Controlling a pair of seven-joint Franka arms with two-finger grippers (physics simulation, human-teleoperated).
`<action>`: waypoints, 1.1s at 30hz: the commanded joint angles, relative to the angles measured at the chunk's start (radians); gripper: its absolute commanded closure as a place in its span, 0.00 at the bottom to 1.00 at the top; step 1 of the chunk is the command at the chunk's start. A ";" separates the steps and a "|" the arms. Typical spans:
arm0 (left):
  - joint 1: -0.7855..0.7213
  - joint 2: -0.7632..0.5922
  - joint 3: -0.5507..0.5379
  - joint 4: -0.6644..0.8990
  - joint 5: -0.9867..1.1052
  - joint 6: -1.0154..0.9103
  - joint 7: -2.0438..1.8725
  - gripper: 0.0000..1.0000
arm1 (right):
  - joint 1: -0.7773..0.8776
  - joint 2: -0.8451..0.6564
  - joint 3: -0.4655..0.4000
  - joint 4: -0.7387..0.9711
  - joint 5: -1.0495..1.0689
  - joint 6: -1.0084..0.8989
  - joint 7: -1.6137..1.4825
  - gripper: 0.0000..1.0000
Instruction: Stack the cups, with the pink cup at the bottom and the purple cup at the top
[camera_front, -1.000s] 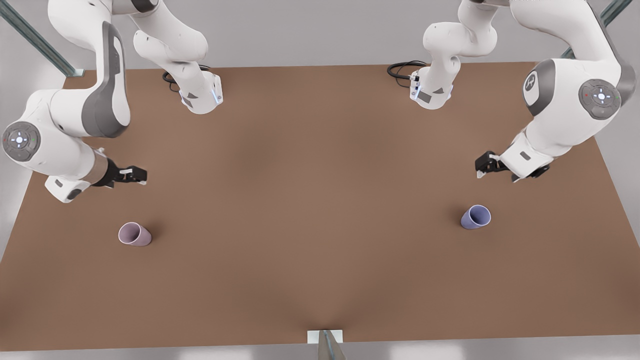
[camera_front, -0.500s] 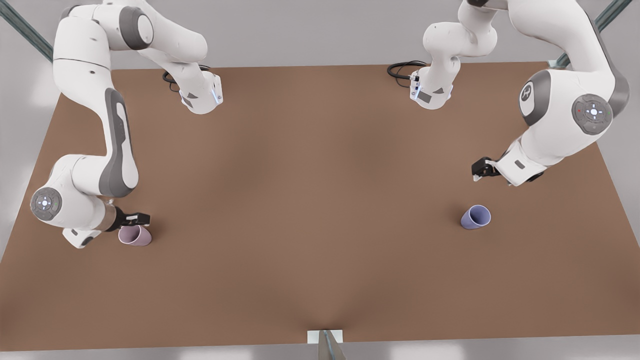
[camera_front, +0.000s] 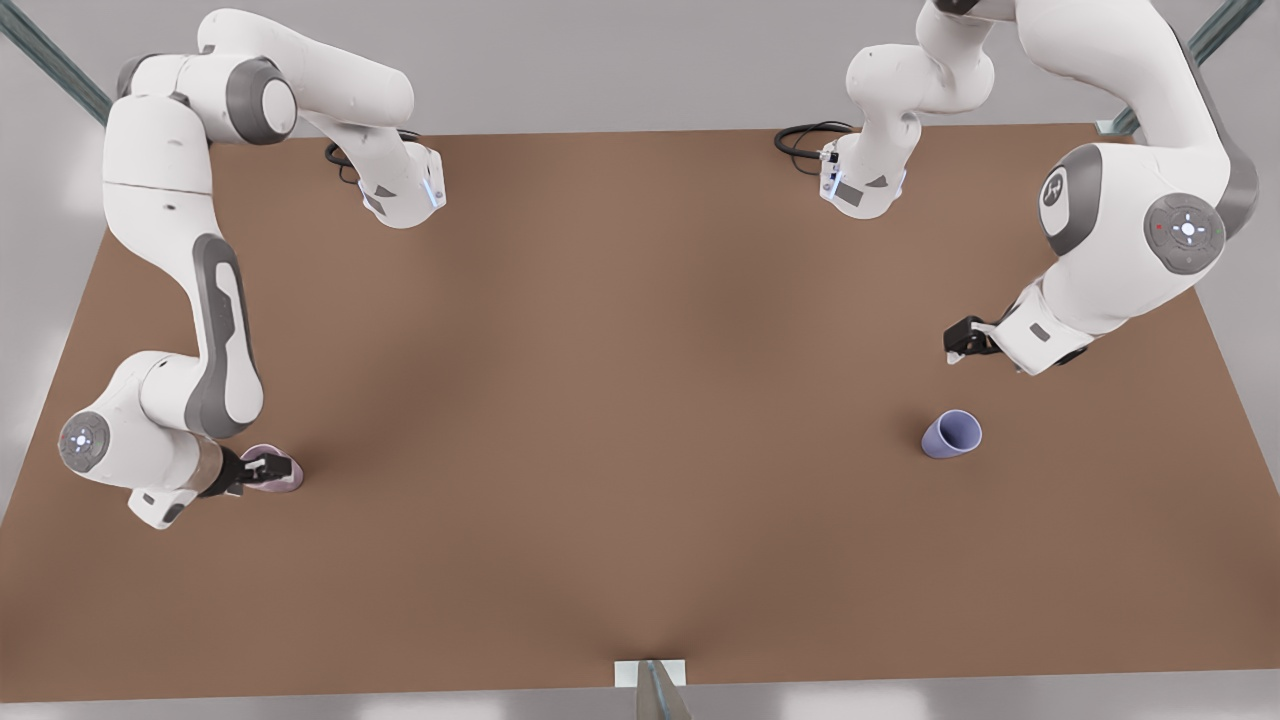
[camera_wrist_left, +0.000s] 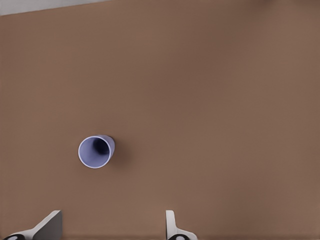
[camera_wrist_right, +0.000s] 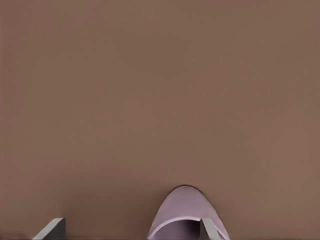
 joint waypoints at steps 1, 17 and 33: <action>0.000 -0.002 0.001 0.000 0.000 -0.001 0.001 0.00 | -0.009 0.004 -0.002 0.001 0.013 0.012 -0.271 0.00; 0.000 0.000 0.000 0.000 0.000 -0.017 0.001 0.00 | -0.106 -0.007 -0.016 -0.065 -0.013 0.015 -0.331 0.00; 0.000 0.001 0.000 0.000 0.000 -0.017 0.001 0.00 | -0.104 0.073 -0.016 -0.060 -0.056 0.081 -0.289 0.00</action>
